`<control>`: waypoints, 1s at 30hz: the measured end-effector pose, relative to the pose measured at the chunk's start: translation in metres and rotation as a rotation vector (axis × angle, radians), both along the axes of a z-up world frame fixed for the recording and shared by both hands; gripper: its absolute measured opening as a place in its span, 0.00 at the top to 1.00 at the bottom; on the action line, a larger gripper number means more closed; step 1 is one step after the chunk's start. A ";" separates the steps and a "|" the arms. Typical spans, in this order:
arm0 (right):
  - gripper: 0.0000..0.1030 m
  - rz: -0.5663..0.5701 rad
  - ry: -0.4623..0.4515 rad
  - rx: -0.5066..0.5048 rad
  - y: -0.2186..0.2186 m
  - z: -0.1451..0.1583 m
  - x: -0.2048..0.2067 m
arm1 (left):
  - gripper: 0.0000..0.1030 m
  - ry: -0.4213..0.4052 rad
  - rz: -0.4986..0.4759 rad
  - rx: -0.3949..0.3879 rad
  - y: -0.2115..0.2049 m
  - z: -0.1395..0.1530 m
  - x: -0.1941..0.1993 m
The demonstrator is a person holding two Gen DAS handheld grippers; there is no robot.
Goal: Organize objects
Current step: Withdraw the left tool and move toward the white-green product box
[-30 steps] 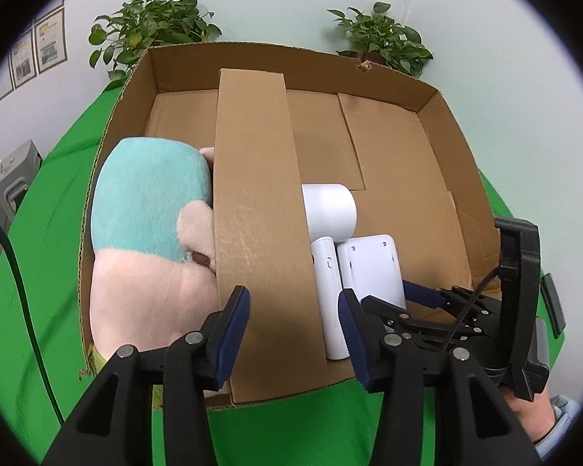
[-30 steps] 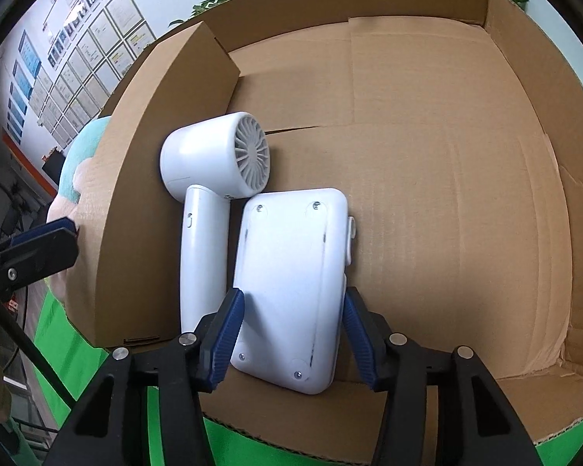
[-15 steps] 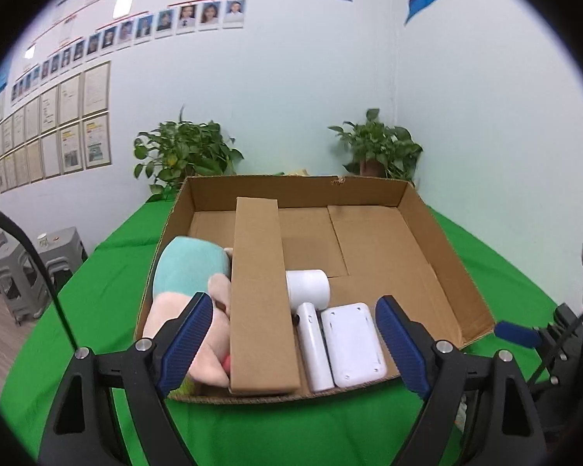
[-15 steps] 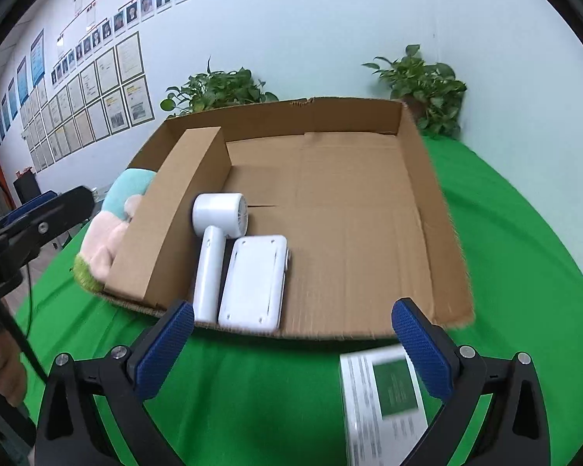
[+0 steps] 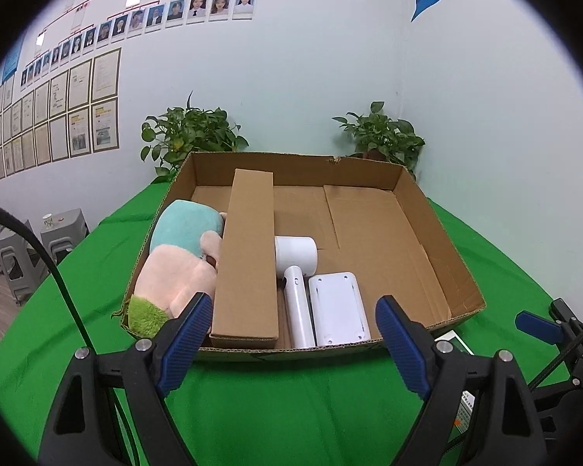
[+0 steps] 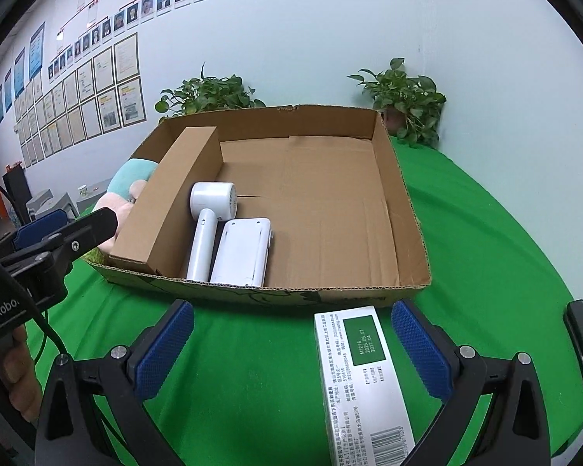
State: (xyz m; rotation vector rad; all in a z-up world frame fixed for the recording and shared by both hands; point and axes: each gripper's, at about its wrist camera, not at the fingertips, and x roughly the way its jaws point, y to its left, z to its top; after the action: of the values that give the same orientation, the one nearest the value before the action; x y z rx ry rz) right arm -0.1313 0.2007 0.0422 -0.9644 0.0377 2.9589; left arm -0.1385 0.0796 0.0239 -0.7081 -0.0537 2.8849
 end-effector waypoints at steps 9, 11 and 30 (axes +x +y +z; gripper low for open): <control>0.00 0.000 -0.006 -0.018 0.006 -0.004 0.001 | 0.17 -0.012 -0.009 -0.030 0.008 -0.002 0.000; 0.00 0.008 -0.009 -0.030 0.007 -0.005 0.003 | 0.17 -0.015 -0.008 -0.024 0.007 -0.002 0.000; 0.01 0.009 -0.249 -0.025 0.066 -0.085 0.042 | 0.17 -0.322 -0.204 0.081 0.020 -0.068 -0.006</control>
State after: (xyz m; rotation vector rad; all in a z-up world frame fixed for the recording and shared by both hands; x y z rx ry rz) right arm -0.0897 0.2670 -0.0425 -1.3307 0.0643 2.8274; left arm -0.1449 0.1000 -0.0441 -1.0861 -0.1301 2.5363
